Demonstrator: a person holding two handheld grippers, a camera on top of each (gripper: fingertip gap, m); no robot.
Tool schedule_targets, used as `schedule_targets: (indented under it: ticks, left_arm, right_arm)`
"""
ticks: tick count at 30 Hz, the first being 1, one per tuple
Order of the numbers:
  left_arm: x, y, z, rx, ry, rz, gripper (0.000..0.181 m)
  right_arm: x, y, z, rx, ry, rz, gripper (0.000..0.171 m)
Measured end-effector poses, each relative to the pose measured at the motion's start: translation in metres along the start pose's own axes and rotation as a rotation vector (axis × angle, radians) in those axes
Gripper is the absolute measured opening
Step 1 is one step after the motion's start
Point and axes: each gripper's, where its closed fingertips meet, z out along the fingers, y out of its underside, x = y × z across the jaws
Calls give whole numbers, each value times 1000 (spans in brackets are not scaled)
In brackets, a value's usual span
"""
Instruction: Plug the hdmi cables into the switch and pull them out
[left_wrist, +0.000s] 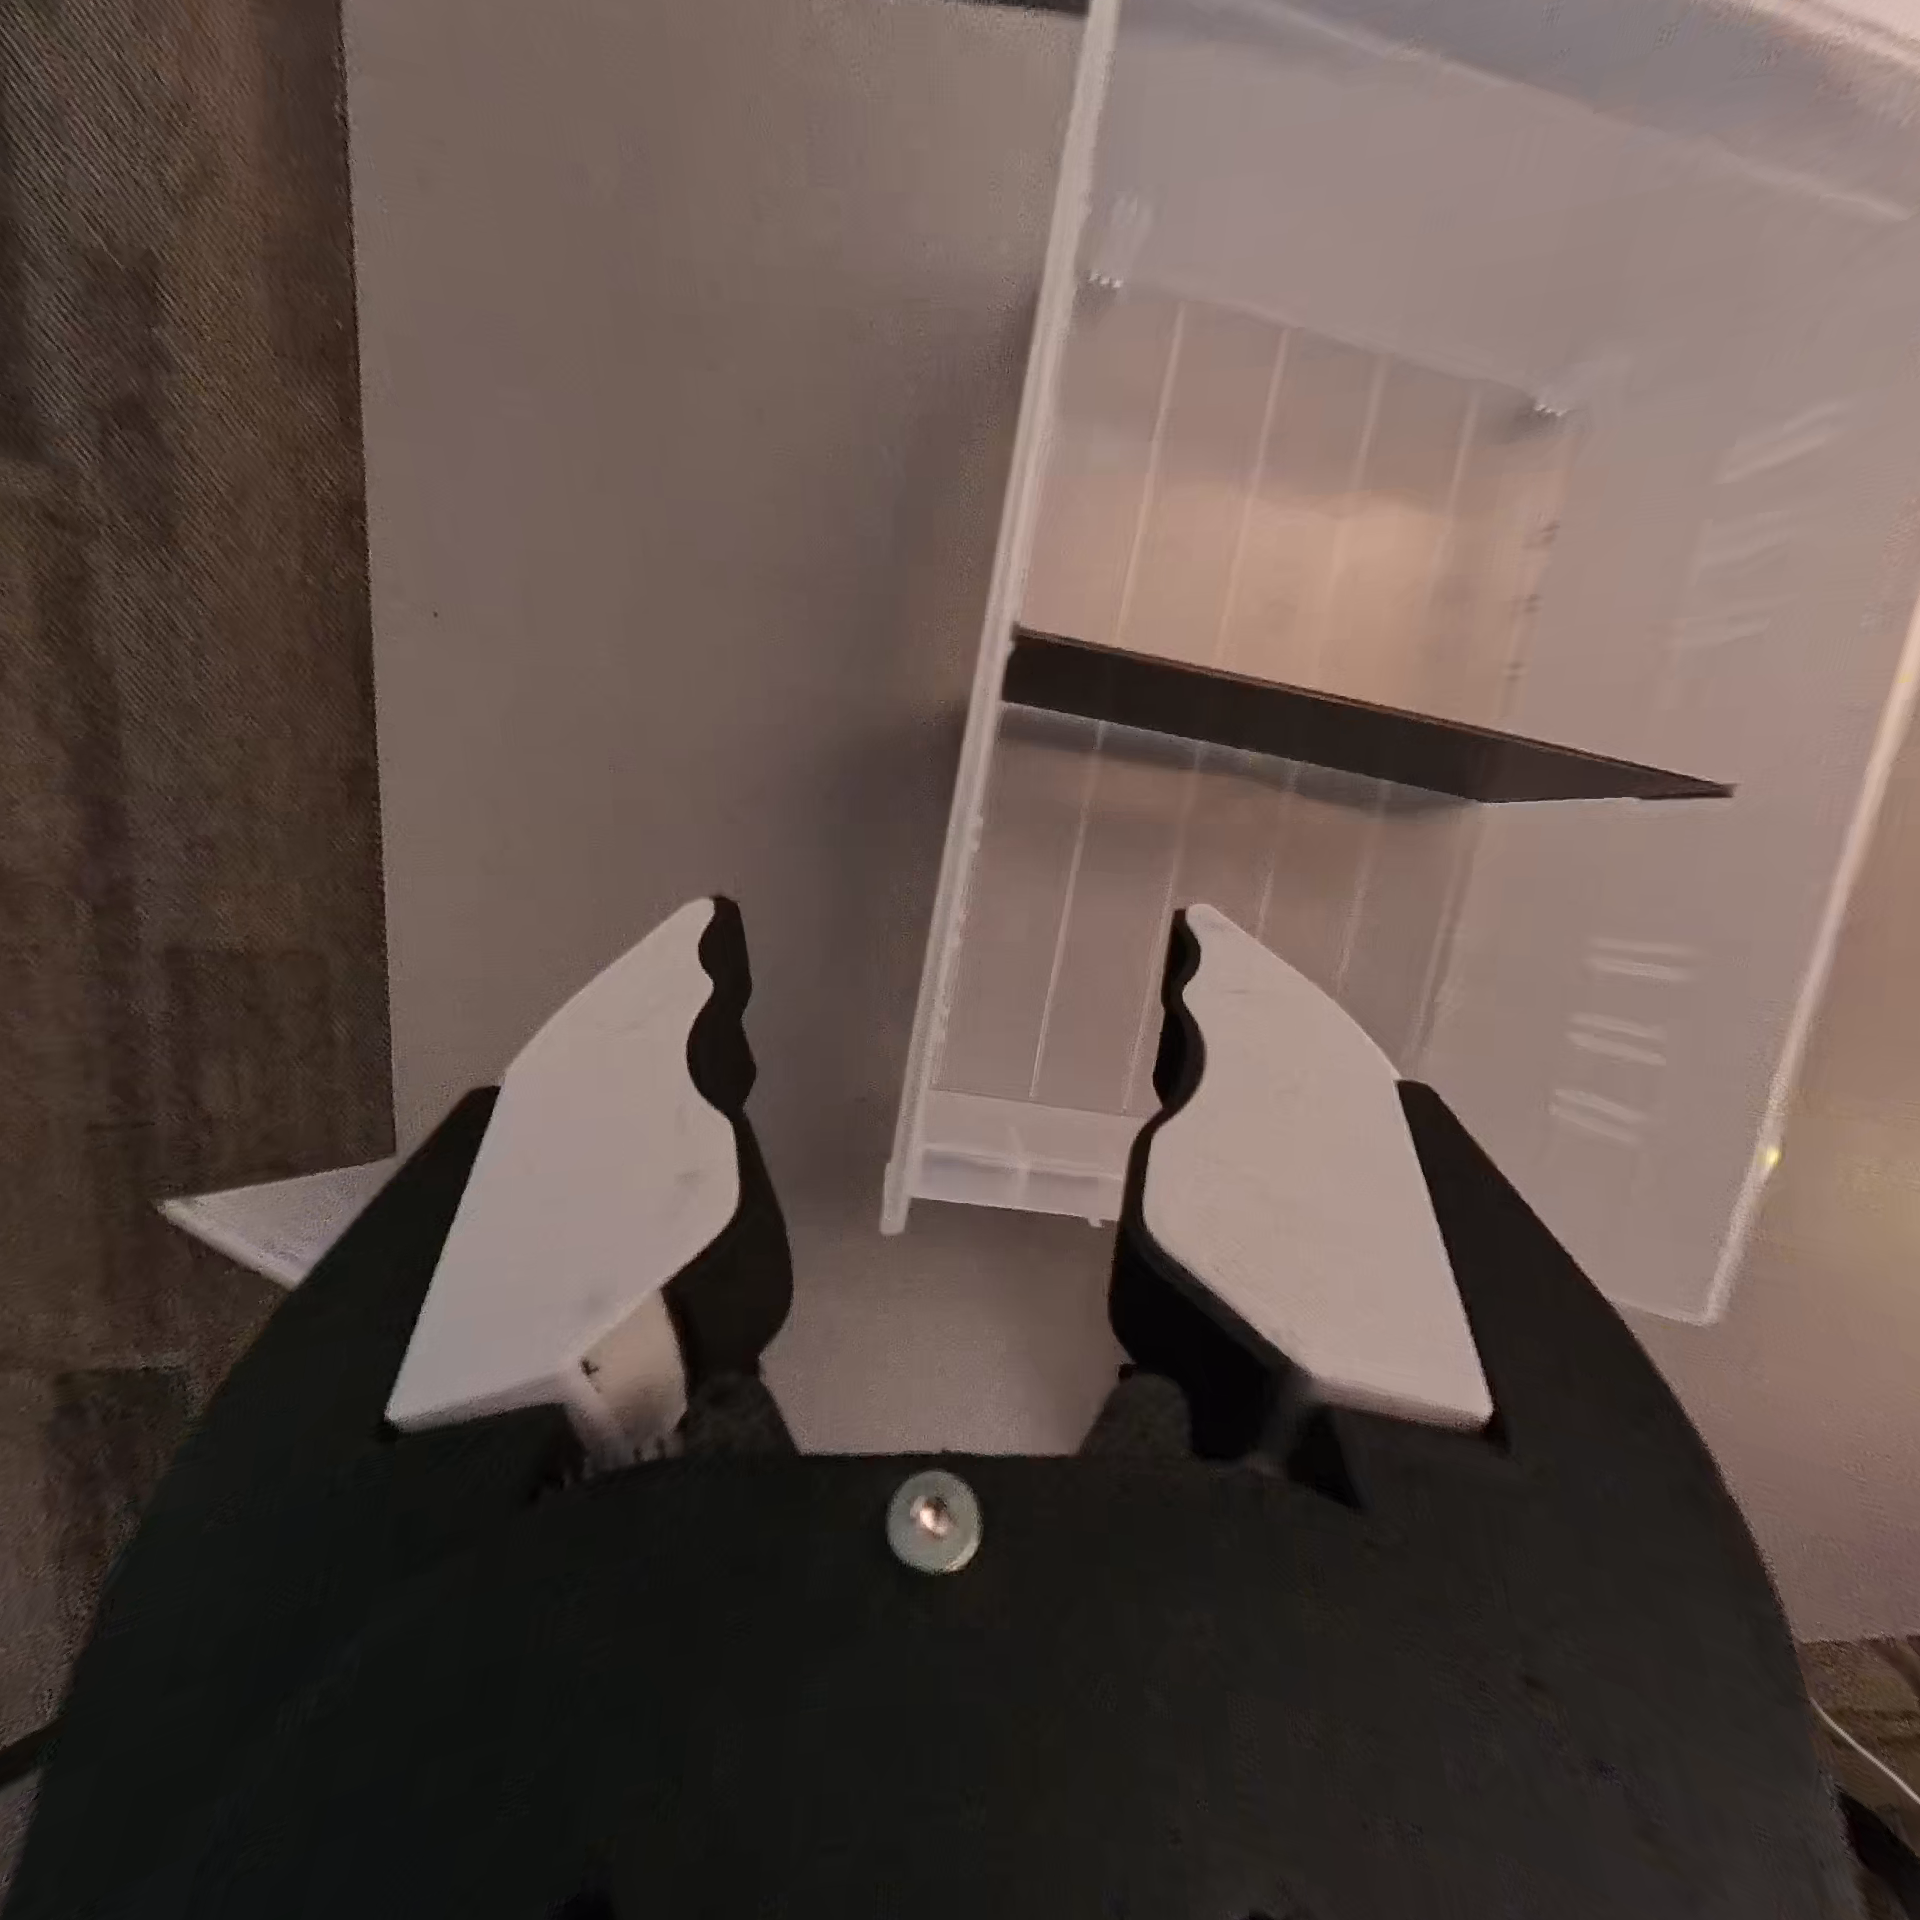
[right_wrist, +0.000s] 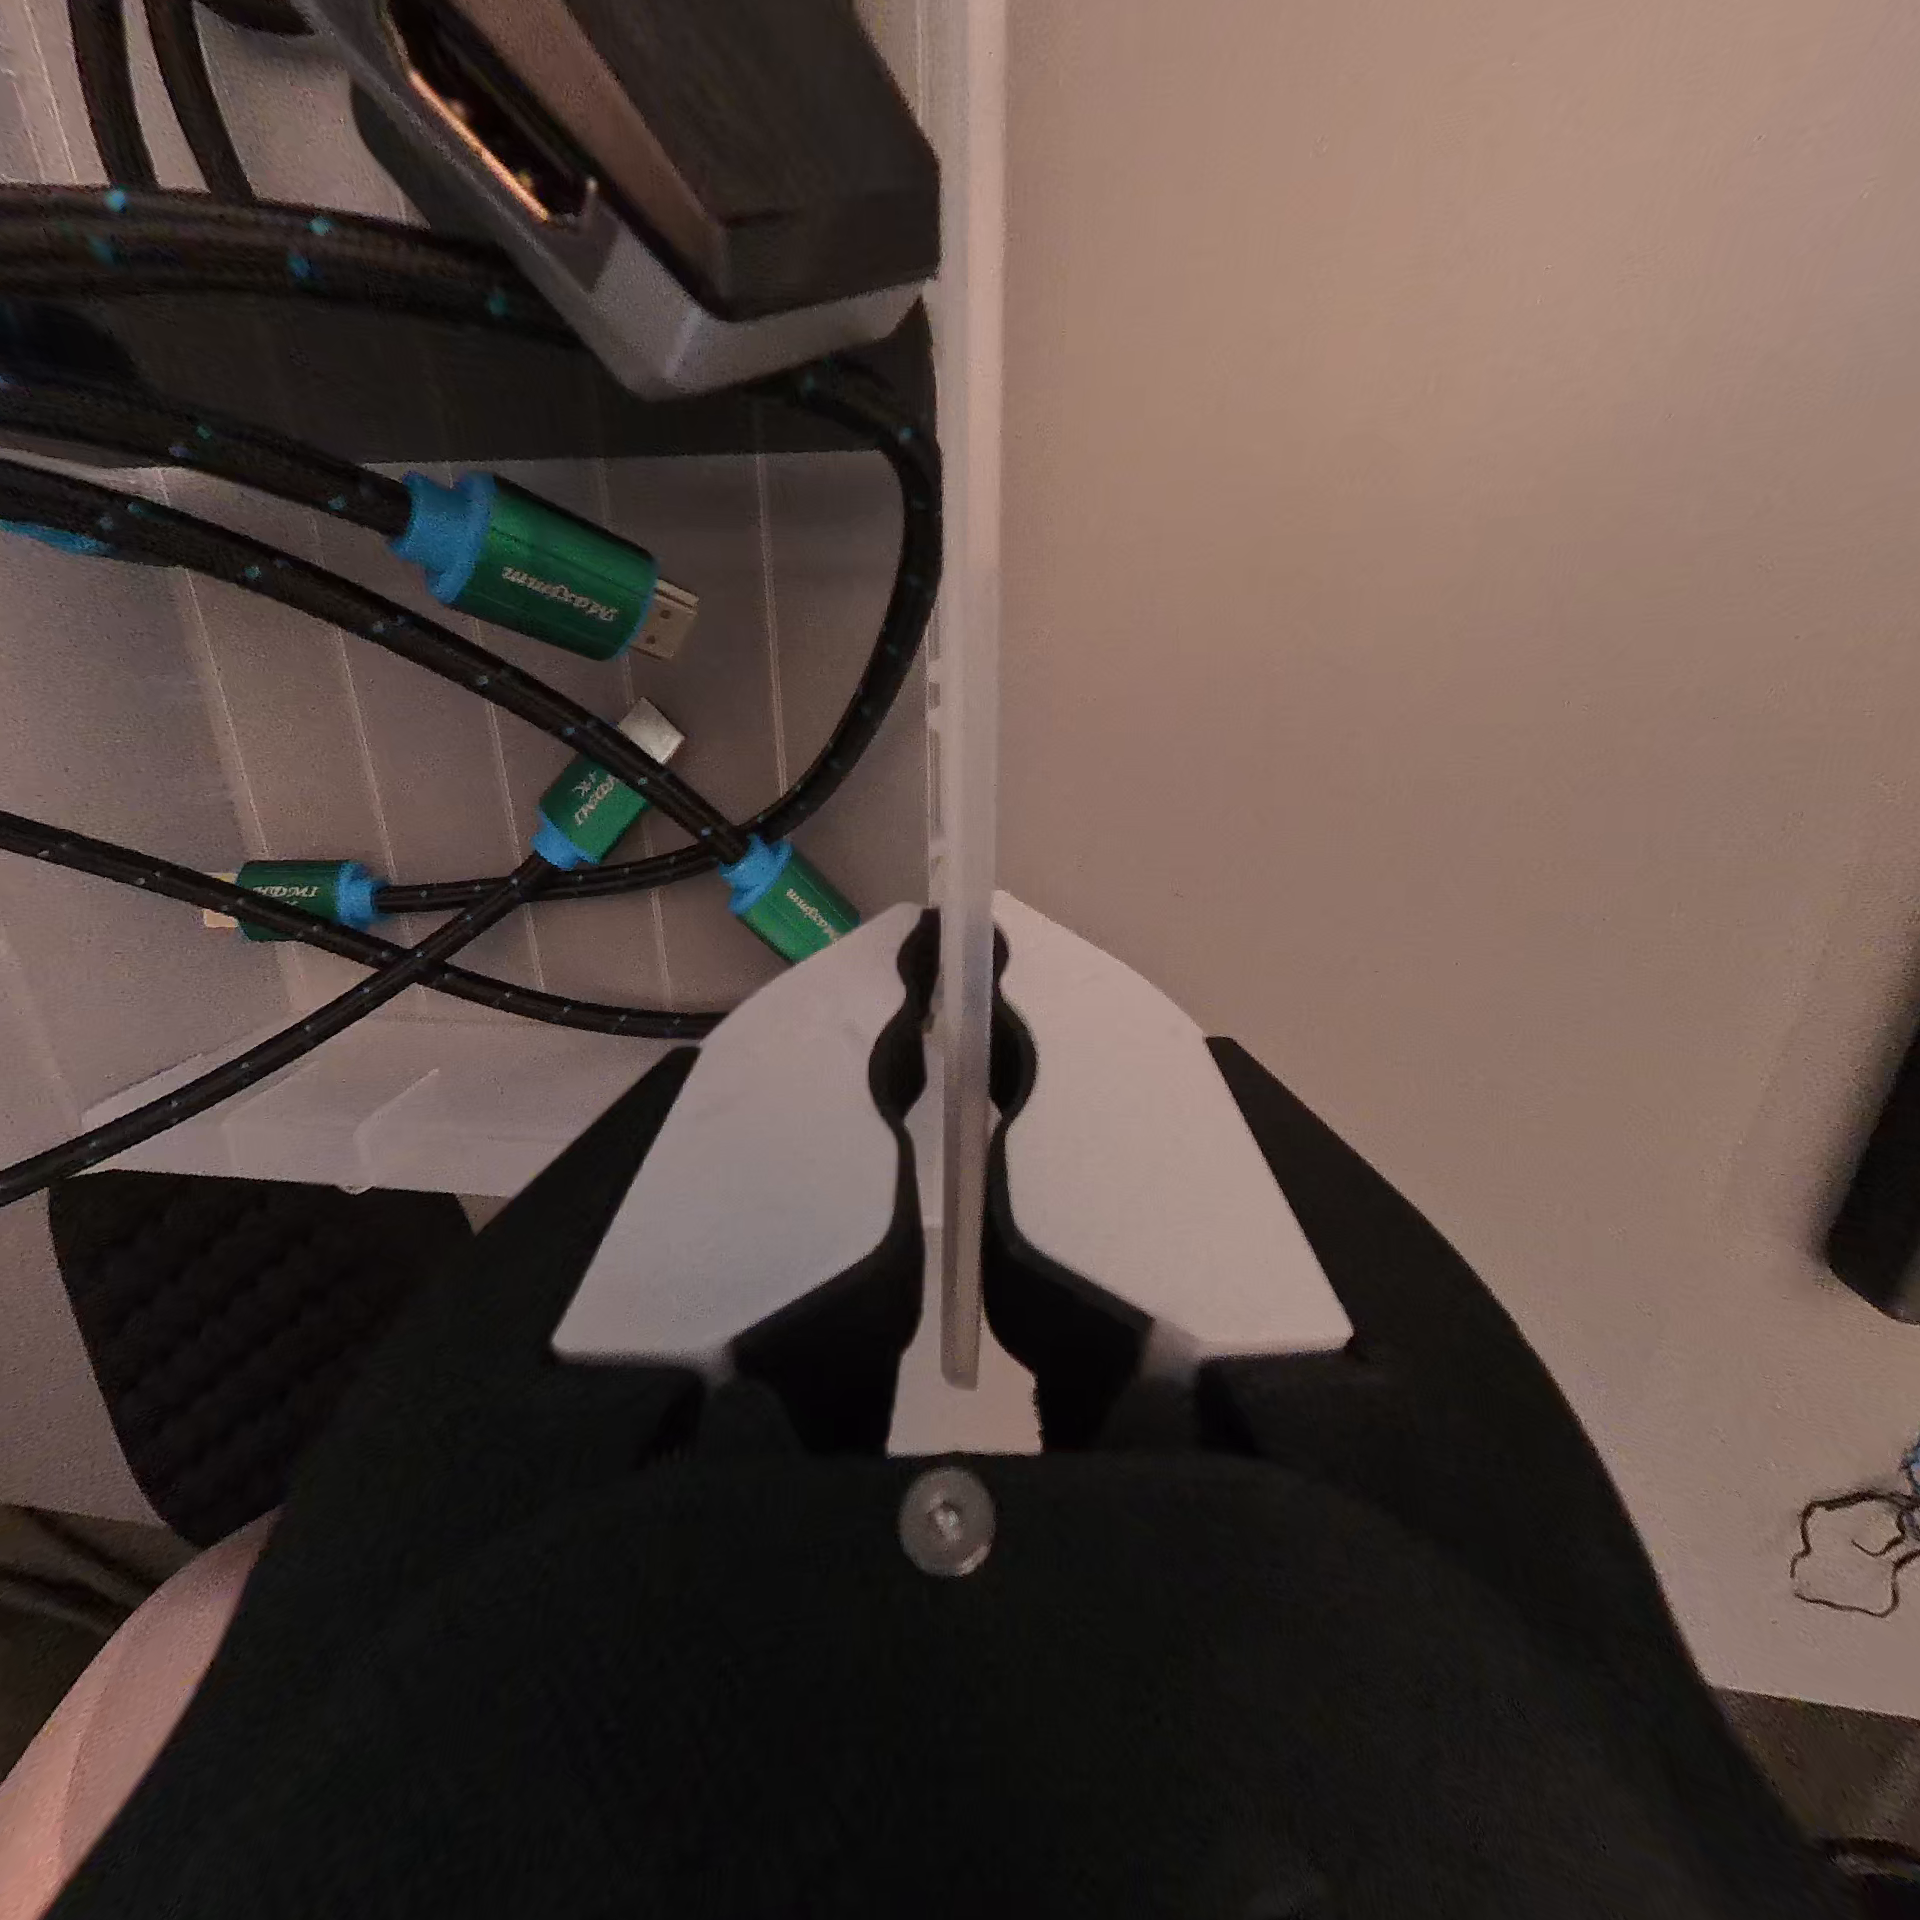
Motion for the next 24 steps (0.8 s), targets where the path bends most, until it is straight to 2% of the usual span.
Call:
schedule_targets:
  ticks: [4, 8, 11, 13, 16, 17, 20, 22, 24]
  left_arm:
    - [-10, 7, 23, -68, 21, -9, 76]
    - [-14, 22, 43, -172, 62, -18, 73]
    - [-11, 37, 56, -265, 106, -16, 65]
    - [-8, 46, 61, -320, 134, -10, 55]
    - [4, 52, 64, -372, 194, -3, 26]
    - [6, 52, 65, -384, 189, 5, 25]
    - [4, 63, 65, -470, 90, 139, 7]
    - [18, 76, 62, -551, 94, 279, 8]
    - [37, 86, 59, -616, 125, 331, 12]
  right_arm:
    - [-6, 5, 0, -42, -7, -22, 7]
    - [-31, 16, 0, -125, -65, -105, 9]
    - [-42, 20, 0, -188, -46, -131, 10]
    - [-46, 22, 0, -232, -22, -135, 9]
    - [-53, 23, 3, -278, -6, -146, 10]
    - [-54, 23, 3, -291, -1, -148, 9]
    - [-66, 18, 4, -310, -10, -157, 10]
    - [-73, 15, 4, -320, -6, -171, 10]
    - [-79, 15, 5, -333, -7, -183, 9]
